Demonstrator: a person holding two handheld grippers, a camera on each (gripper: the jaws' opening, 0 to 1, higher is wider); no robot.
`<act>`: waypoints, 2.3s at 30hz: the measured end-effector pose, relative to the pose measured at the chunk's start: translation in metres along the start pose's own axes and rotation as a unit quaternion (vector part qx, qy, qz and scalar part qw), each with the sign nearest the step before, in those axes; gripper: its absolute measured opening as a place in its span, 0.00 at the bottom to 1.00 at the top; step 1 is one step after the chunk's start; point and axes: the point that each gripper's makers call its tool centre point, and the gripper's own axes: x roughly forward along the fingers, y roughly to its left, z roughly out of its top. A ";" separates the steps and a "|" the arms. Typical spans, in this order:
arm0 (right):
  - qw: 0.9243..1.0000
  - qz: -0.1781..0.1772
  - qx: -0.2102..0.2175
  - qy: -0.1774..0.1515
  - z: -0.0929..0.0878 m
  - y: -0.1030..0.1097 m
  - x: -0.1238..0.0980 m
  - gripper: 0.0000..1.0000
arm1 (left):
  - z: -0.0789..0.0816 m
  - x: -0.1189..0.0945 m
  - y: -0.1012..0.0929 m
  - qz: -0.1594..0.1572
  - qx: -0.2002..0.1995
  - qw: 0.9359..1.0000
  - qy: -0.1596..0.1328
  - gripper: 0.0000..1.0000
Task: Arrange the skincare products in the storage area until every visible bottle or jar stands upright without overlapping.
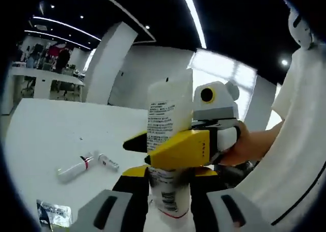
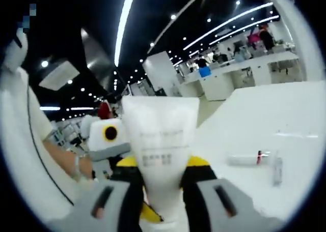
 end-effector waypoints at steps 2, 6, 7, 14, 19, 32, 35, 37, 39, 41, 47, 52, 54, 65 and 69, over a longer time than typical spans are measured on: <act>1.000 -0.011 -0.006 -0.001 0.002 0.000 0.003 0.26 | 0.000 0.001 0.004 0.021 0.027 0.999 0.000 0.32; 0.998 -0.045 -0.031 0.000 0.006 -0.002 0.005 0.27 | 0.002 0.003 0.008 0.042 0.084 0.996 0.015 0.34; 0.998 -0.057 -0.041 0.002 0.006 -0.003 0.004 0.27 | 0.002 0.003 0.008 0.046 0.096 0.994 0.025 0.34; 0.995 -0.088 -0.044 0.007 0.003 -0.007 0.003 0.27 | -0.009 0.008 0.009 0.064 0.151 0.982 0.096 0.37; 0.995 -0.090 -0.051 0.001 0.008 0.000 0.005 0.27 | -0.015 0.007 0.012 0.078 0.146 0.980 0.106 0.37; 0.997 -0.073 -0.015 -0.020 0.018 0.003 0.009 0.34 | -0.005 -0.009 0.028 0.090 0.112 0.983 0.110 0.24; 0.998 -0.066 -0.006 -0.020 0.016 0.004 0.007 0.35 | -0.007 -0.007 0.023 0.074 0.101 0.985 0.114 0.21; 0.998 -0.059 -0.008 -0.020 0.015 0.006 0.005 0.35 | -0.008 -0.007 0.021 0.062 0.090 0.988 0.111 0.19; 0.999 -0.047 -0.011 -0.020 0.014 0.009 0.003 0.35 | -0.008 -0.007 0.019 0.056 0.083 0.989 0.110 0.18; 0.999 -0.036 -0.009 -0.017 0.012 0.010 -0.001 0.35 | -0.010 -0.006 0.016 0.047 0.080 0.990 0.108 0.18; 1.000 0.002 -0.006 -0.013 0.010 0.014 -0.010 0.34 | -0.012 -0.004 0.005 0.018 0.060 0.992 0.106 0.17; 1.000 0.029 -0.008 -0.007 0.011 0.019 -0.016 0.32 | -0.011 -0.005 -0.003 -0.016 0.047 0.994 0.100 0.17; 0.999 0.049 -0.015 -0.010 0.013 0.023 -0.019 0.32 | -0.009 -0.005 -0.007 -0.030 0.050 0.994 0.094 0.17; 0.989 0.133 -0.052 0.030 0.014 0.034 -0.036 0.28 | -0.006 -0.003 -0.028 -0.093 0.051 0.990 0.088 0.17; 0.986 0.157 -0.047 0.031 0.013 0.037 -0.041 0.27 | -0.006 -0.004 -0.034 -0.114 0.056 0.988 0.090 0.17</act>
